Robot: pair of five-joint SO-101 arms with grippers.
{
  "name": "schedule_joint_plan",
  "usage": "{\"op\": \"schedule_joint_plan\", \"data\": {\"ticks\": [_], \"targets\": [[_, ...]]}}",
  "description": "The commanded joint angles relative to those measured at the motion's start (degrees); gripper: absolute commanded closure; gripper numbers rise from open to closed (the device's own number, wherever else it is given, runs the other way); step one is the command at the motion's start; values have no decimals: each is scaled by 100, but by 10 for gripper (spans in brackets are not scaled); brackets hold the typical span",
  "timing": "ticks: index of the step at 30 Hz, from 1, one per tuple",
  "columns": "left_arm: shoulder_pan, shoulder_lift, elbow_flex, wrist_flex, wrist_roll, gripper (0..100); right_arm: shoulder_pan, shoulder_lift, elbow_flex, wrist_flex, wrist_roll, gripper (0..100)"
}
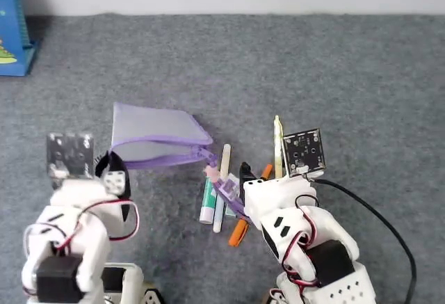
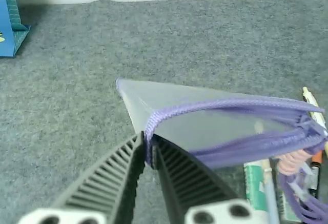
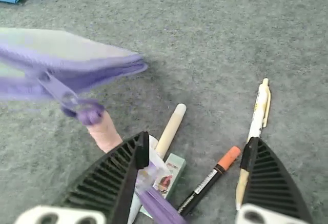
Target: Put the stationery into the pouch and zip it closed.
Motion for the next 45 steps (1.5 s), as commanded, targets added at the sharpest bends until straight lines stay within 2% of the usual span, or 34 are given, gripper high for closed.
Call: {"op": "schedule_joint_plan", "data": {"ticks": [1,7,14,18,23,33,38,45], "targets": [[44,642,-1314,343,237,990,233,-48,-299,13,352,721],[651,1565,-2448,1108,457,990,716,-40,-299,13,932,721],[782,2119,-2527,1090,527,990,875,752,-545,101,1240,721],[774,2110,-2519,1099,527,990,1244,2062,-1134,127,1248,719],[774,2101,-2316,1064,527,990,1385,4391,-2145,84,1354,720],[448,1767,-2246,1064,527,989,1771,8400,-5222,136,1398,721],[457,1284,-2105,1064,527,989,1745,9912,-6629,215,1398,722],[475,1213,-1903,905,527,989,1763,11503,-8378,1156,1398,722]]}}
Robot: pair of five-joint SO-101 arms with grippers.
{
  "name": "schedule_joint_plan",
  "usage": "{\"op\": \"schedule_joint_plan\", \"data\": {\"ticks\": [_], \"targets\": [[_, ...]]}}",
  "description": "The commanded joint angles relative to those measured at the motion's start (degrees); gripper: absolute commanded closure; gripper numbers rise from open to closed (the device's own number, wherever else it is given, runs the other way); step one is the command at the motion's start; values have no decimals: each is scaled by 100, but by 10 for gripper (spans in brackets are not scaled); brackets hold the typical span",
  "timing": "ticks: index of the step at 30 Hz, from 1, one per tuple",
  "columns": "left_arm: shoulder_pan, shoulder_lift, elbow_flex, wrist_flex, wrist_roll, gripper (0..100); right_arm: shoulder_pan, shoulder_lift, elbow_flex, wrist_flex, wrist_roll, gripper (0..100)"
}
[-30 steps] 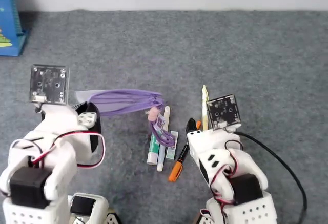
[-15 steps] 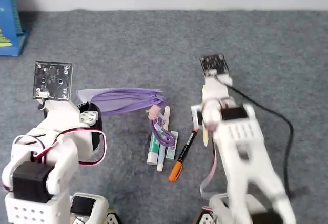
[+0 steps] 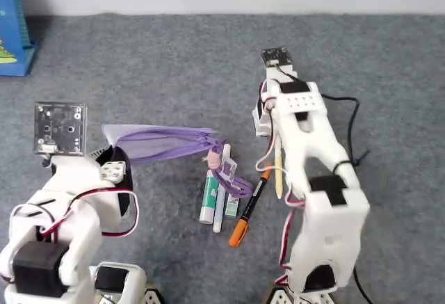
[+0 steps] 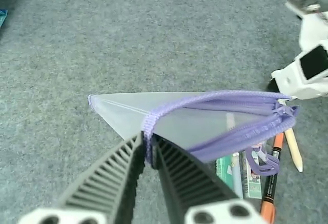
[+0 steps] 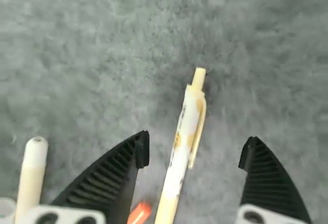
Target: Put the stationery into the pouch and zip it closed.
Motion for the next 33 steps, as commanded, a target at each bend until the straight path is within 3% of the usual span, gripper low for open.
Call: {"op": "schedule_joint_plan", "data": {"ticks": [1,3,10,15,25,33], "targets": [[0,-70,-40,-211,62,989,48,435,-1037,391,62,723],[0,-70,-40,-211,62,989,57,708,-1319,488,62,749],[0,-70,-40,-193,62,989,145,980,-1626,514,26,993],[-18,-70,-40,-185,62,989,259,673,-1591,875,18,990],[-35,-79,-31,-114,26,989,224,-673,-1591,2809,-18,990],[-35,-79,-31,-123,26,989,-145,-2651,-1231,3635,-1248,990]]}}
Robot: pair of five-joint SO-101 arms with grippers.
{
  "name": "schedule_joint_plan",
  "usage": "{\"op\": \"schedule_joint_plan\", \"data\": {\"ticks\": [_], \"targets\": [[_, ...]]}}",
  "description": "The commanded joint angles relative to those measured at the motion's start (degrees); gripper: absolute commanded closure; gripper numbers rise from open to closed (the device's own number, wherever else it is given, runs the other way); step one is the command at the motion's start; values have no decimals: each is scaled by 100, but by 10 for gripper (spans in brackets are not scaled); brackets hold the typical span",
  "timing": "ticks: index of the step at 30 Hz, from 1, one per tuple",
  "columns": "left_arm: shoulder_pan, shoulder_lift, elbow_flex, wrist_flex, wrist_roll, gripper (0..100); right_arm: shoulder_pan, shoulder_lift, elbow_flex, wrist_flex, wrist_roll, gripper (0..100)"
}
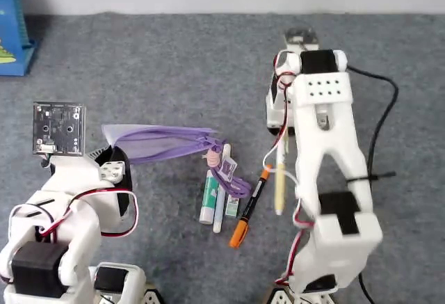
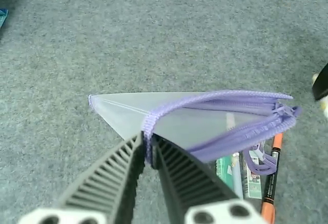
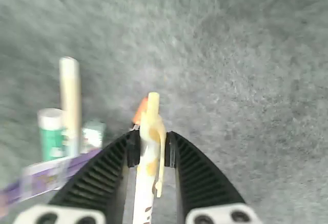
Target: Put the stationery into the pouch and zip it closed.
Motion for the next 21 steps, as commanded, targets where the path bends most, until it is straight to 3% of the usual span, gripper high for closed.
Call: {"op": "schedule_joint_plan", "data": {"ticks": [1,12,21], "targets": [[-35,-79,-31,-123,26,989,-215,-1121,264,251,-334,990],[-35,-53,48,-132,44,989,-1121,-4233,1547,101,-343,991],[-35,-53,48,-132,44,989,-2026,-6782,3244,-1367,-325,991]]}}
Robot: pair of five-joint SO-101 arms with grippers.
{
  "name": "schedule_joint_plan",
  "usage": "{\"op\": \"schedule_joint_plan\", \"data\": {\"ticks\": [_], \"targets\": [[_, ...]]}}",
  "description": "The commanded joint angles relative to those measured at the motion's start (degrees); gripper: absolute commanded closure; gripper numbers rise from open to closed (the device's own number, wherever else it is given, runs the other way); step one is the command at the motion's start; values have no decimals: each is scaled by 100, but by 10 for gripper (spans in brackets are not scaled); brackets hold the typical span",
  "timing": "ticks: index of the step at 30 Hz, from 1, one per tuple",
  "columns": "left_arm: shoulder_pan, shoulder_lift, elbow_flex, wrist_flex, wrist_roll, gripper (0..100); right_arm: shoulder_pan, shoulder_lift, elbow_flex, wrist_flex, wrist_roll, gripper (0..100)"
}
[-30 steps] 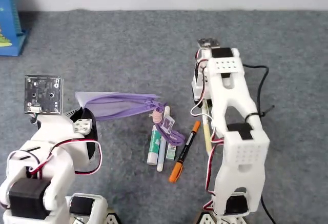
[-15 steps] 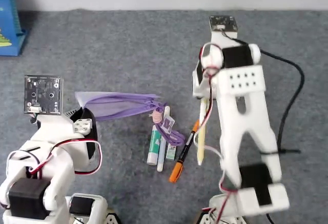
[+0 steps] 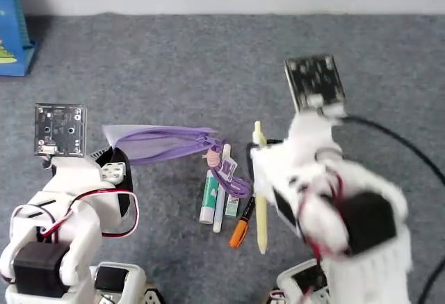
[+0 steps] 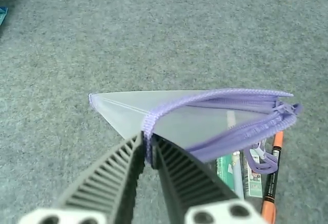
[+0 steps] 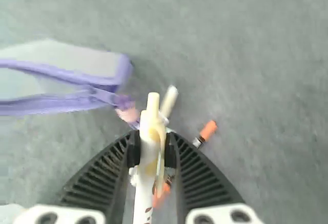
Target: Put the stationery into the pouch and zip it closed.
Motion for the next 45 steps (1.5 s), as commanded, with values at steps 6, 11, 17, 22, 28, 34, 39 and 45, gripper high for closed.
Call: {"op": "schedule_joint_plan", "data": {"ticks": [6,11,17,22,28,34,39,45], "targets": [[-26,0,-40,-132,44,989,-356,-2738,2207,-2826,343,991],[-26,0,-40,-132,44,989,-488,-3890,3332,-4207,325,991],[-26,0,-40,-123,44,989,-1200,-4347,4070,-5851,-132,991],[-26,0,-40,-123,44,989,-1218,-4347,5055,-7881,-352,991],[-26,-9,-40,-123,44,989,-1218,-4312,6251,-9798,-334,991],[-26,-9,-40,-123,44,989,-1191,-3433,6462,-10686,-334,991],[-26,-18,-40,-114,44,989,-1191,-2422,6505,-11547,-325,991],[-26,-18,-40,-114,44,989,-1218,-1886,6760,-11178,-308,981]]}}
